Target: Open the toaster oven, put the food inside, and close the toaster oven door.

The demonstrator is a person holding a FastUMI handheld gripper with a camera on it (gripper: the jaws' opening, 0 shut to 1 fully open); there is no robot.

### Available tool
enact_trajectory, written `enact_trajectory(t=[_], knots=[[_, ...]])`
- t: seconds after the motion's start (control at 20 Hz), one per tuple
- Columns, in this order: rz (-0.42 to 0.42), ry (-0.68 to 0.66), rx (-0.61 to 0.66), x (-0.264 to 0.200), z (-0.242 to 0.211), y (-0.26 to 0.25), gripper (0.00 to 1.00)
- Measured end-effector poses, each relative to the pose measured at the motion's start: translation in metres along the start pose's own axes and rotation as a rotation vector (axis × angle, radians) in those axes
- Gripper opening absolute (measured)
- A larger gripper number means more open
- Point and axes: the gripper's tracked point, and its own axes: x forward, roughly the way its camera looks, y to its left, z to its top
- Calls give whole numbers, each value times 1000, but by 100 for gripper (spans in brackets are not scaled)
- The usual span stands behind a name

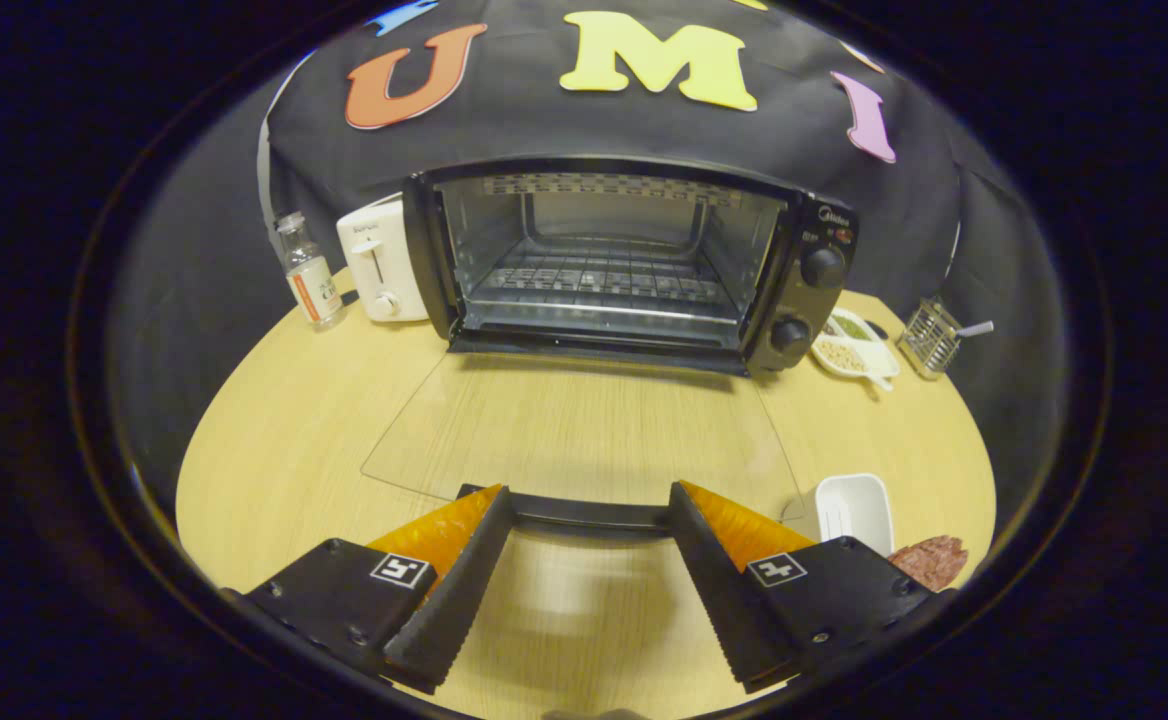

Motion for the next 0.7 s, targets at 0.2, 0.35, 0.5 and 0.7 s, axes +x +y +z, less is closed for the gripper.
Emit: enact_trajectory(t=[0.2,0.35,0.5,0.7], knots=[[7,-2,-25,5,-4,1,100],[15,-10,-31,2,-2,0,100],[43,-45,-31,-8,14,-6,100],[78,-140,-105,-36,56,-45,100]])
